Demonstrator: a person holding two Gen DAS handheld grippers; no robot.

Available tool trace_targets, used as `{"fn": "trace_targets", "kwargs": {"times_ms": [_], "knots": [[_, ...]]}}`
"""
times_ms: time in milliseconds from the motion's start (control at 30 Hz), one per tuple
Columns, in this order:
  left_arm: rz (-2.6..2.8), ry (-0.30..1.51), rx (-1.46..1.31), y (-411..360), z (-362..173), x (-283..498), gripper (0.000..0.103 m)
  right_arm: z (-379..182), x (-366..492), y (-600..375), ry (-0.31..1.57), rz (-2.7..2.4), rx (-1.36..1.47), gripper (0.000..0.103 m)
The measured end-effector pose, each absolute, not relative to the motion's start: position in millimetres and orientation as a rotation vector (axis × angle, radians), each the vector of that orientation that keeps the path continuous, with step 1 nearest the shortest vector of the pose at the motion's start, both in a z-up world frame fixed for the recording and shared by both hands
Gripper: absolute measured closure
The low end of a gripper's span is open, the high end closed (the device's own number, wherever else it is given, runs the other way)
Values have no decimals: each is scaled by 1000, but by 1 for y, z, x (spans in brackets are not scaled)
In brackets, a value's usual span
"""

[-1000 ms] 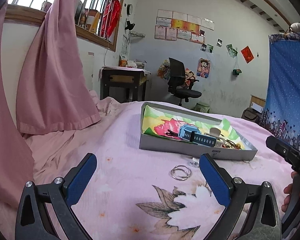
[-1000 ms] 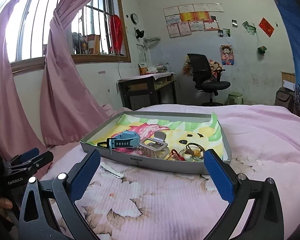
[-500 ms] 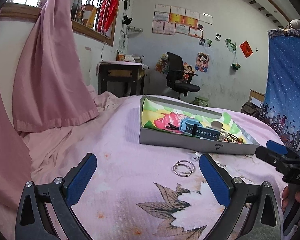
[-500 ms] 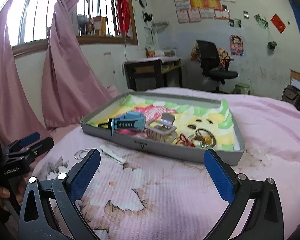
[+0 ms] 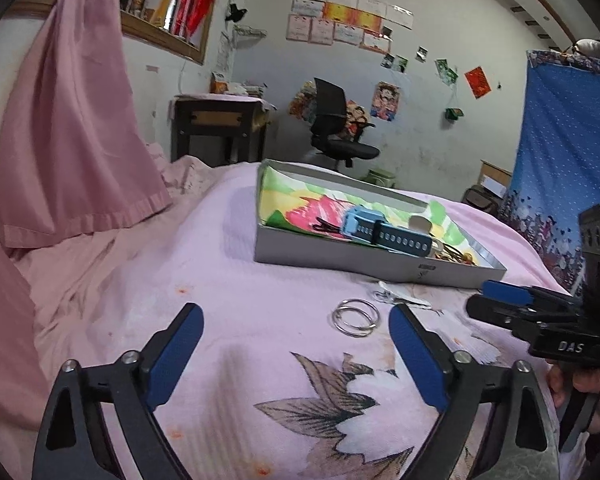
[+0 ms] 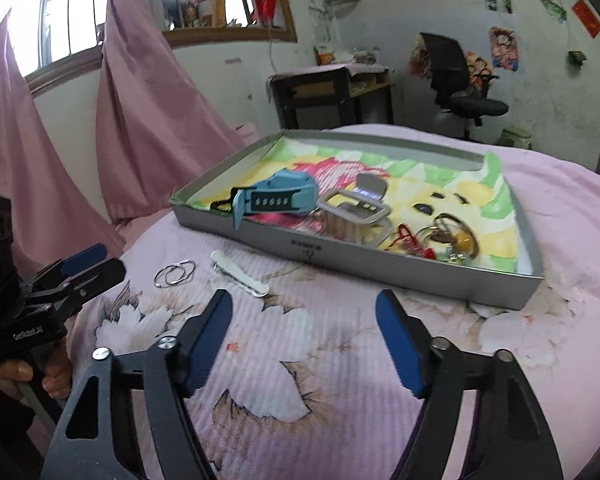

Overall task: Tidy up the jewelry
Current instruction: 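Grasp the silver rings with the left gripper while the right grasps the white hair clip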

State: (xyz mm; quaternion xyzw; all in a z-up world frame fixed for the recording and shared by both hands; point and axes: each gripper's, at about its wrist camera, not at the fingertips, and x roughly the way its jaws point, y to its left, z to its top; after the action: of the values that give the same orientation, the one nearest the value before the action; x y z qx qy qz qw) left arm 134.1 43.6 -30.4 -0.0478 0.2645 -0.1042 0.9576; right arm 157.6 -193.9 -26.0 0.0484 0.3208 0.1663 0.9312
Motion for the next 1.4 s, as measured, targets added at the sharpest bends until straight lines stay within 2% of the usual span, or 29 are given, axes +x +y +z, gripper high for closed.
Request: {"fn": "trace_targets", "kwargs": {"times_ms": [100, 167, 233, 400, 933, 1200, 1400], "knots": [[-247, 559, -85, 38, -34, 139, 20, -28, 164, -187, 682, 367, 64, 47], [-264, 583, -77, 36, -38, 144, 31, -30, 170, -185, 696, 385, 52, 54], [-278, 607, -75, 32, -41, 148, 37, -31, 175, -187, 709, 407, 70, 58], [-302, 621, -68, 27, -46, 153, 41, -34, 184, -190, 724, 437, 97, 65], [-362, 660, -20, 10, -49, 161, 64, -38, 197, -162, 774, 546, 17, 69], [-353, 670, -3, 5, -49, 160, 76, -38, 193, -156, 773, 568, -12, 87], [-346, 662, 6, 5, -48, 156, 77, -36, 184, -157, 761, 528, -18, 89]]}}
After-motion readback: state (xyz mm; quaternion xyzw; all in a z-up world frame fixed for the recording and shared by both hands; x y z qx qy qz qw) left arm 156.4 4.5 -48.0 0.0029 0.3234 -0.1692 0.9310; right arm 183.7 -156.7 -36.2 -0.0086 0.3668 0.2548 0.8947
